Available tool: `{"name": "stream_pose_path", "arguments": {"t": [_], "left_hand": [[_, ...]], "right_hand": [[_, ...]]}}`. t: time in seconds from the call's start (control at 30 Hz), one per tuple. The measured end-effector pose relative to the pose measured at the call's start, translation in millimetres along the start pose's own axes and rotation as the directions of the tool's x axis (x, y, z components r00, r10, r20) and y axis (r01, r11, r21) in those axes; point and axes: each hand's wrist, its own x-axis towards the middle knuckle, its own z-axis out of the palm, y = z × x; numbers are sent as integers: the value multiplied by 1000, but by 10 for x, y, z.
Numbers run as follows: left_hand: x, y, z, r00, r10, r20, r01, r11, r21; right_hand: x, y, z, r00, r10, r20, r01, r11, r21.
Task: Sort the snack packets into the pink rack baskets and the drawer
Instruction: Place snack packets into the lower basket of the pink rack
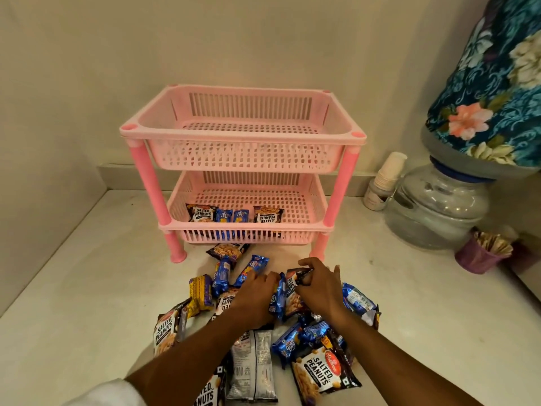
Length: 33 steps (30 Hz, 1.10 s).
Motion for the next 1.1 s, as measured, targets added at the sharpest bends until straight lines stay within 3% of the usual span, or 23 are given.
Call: {"name": "stream_pose_path", "arguments": {"t": [0.2,0.37,0.57,0.77,0.93,1.0,1.1], "left_hand": [[-38,-33,-11,998,-20,-53,15,996,-88],[-54,-58,-197,987,-23,-158,2,991,-132],[122,-124,-878,955,-9,-296,-82,952,-294],[651,-350,-1563,902,-98,-420,-48,945,-324],[1188,-636,-1687,921,-241,-307,60,864,-499],[1335,-732,-1629,926,-254,-278,71,843,-533],[1479,-832,-1538,928,-259,-269,71,830,-553]], "right_hand": [[-48,-44,-229,999,-22,-32,31,954,298],[-36,-158,-388,1000,-4,26,-13,785,620],[257,-570,-568,995,-38,-87,89,691,718],[950,-1099,-573,978,-29,-206,156,759,632],[1579,-1179,-460,961,60,-271,45,930,366],[1788,-1097,-404,972,97,-214,-40,966,255],[1999,-927,-356,990,136,20,-137,990,30]]}}
